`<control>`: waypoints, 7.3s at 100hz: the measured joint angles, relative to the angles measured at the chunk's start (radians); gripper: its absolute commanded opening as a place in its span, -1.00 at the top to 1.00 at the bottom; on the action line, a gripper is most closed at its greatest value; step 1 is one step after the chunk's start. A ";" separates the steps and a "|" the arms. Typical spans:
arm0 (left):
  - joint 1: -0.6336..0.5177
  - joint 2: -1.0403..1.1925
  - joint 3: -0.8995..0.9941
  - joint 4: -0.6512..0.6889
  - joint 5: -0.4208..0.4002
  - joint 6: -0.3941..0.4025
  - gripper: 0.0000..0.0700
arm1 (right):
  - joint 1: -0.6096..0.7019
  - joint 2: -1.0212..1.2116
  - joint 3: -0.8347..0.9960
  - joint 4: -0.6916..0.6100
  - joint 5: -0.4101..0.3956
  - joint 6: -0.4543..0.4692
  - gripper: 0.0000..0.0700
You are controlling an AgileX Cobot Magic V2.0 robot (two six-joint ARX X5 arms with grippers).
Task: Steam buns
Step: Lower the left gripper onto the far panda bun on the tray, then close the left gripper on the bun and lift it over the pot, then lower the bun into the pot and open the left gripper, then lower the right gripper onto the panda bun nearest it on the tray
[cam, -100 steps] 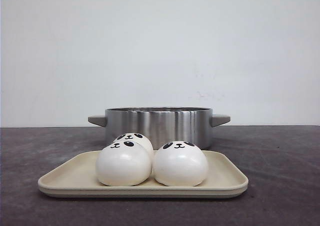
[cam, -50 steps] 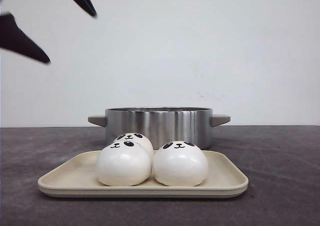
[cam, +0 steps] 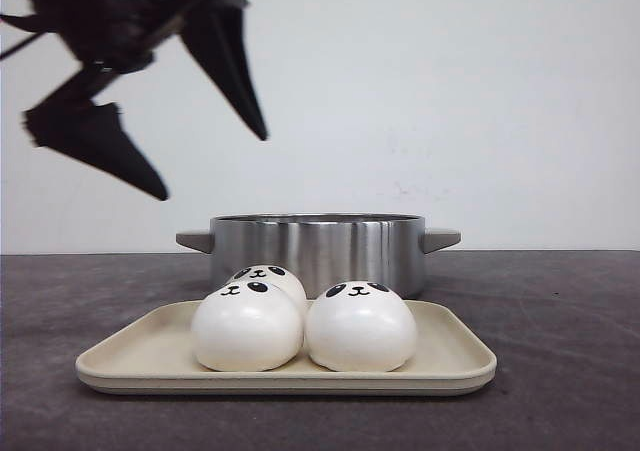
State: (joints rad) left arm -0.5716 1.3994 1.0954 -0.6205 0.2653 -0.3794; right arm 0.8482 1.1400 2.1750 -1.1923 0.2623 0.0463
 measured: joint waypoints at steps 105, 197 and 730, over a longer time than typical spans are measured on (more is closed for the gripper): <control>-0.046 0.351 0.132 0.040 -0.185 0.047 -0.59 | 0.000 -0.099 0.000 -0.032 0.000 -0.014 0.99; -0.049 0.434 0.133 0.035 -0.192 0.047 0.30 | 0.000 -0.099 0.000 -0.053 0.000 0.023 0.99; 0.090 -0.256 1.019 -0.446 -0.254 0.204 -0.70 | -0.003 0.356 -1.048 0.400 -0.341 0.520 -0.88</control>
State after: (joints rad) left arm -0.4816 1.1431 2.1139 -1.0668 0.0109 -0.1757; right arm 0.8455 1.4963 1.1275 -0.7921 -0.0788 0.5659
